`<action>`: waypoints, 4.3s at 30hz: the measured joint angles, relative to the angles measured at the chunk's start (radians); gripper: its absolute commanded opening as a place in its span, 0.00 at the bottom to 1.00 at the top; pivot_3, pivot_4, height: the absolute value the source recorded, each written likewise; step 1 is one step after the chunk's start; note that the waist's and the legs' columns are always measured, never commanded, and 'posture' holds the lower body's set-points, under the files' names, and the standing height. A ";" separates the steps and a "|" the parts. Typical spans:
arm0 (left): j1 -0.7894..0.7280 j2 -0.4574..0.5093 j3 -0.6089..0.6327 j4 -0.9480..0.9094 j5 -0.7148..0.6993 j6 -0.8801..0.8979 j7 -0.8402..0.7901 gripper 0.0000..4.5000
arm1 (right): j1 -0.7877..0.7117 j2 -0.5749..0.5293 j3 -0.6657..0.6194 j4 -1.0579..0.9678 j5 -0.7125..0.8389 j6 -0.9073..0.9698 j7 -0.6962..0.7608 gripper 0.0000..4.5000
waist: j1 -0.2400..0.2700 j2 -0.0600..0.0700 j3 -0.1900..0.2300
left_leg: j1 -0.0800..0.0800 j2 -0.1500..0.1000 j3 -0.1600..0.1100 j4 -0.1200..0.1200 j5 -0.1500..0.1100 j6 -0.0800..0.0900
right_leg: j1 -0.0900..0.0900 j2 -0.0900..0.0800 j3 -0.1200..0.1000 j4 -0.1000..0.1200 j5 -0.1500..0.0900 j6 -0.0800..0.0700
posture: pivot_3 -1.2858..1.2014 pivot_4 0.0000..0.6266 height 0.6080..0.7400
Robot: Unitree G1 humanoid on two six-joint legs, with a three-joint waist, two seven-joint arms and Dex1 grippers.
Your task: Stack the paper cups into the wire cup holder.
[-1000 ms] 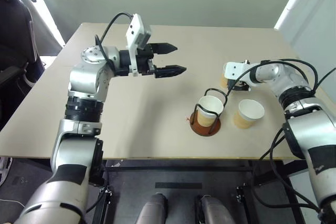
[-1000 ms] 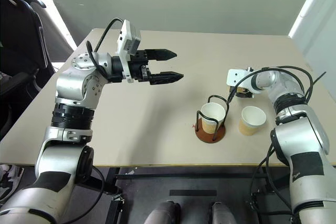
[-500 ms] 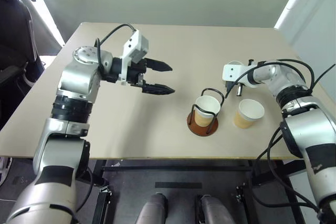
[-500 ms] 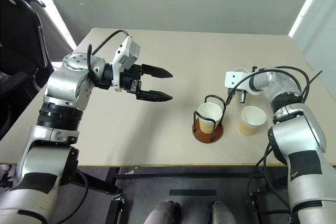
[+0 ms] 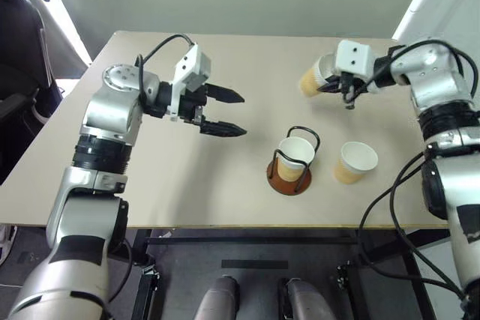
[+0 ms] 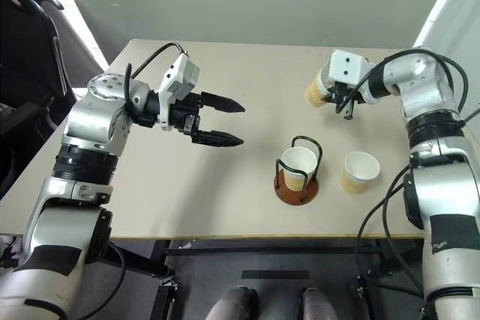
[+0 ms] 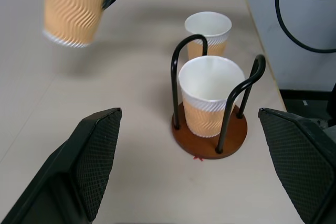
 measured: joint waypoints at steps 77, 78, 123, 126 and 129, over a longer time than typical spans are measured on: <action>0.031 0.025 -0.029 -0.027 0.053 -0.056 -0.036 1.00 | 0.294 -0.174 0.079 -0.895 0.336 0.594 0.131 0.81 | -0.013 0.000 0.000 | 0.001 0.000 0.000 0.006 0.003 0.006 | 0.002 0.001 0.000 0.002 0.001 0.001 | 0.52 0.24 1.00; 0.031 0.025 -0.029 -0.028 0.053 -0.055 -0.034 1.00 | 0.283 -0.168 0.058 -0.895 0.358 0.625 0.120 0.81 | -0.013 0.000 0.000 | 0.001 0.000 0.000 0.006 0.003 0.006 | 0.002 0.001 0.000 0.002 0.001 0.001 | 0.52 0.24 1.00; 0.042 0.009 -0.028 -0.044 0.012 -0.034 -0.034 1.00 | 0.483 -0.339 0.057 -0.664 0.126 0.282 0.150 0.01 | -0.011 -0.001 -0.001 | 0.003 0.000 -0.001 0.007 0.002 0.008 | 0.007 0.001 0.001 0.001 0.002 0.005 | 0.52 0.24 1.00; 0.042 0.011 -0.028 -0.042 0.013 -0.042 -0.033 1.00 | 0.455 -0.370 0.004 -0.705 0.164 0.340 0.150 0.01 | -0.009 -0.001 -0.001 | 0.003 0.000 -0.001 0.007 0.002 0.008 | 0.007 0.001 0.001 0.001 0.002 0.004 | 0.52 0.24 1.00; 0.042 0.014 -0.028 -0.039 0.013 -0.047 -0.033 1.00 | 0.416 -0.386 -0.037 -0.757 0.219 0.426 0.150 0.01 | -0.010 -0.001 -0.001 | 0.003 0.000 -0.001 0.007 0.002 0.008 | 0.006 0.001 0.001 0.001 0.002 0.004 | 0.52 0.24 1.00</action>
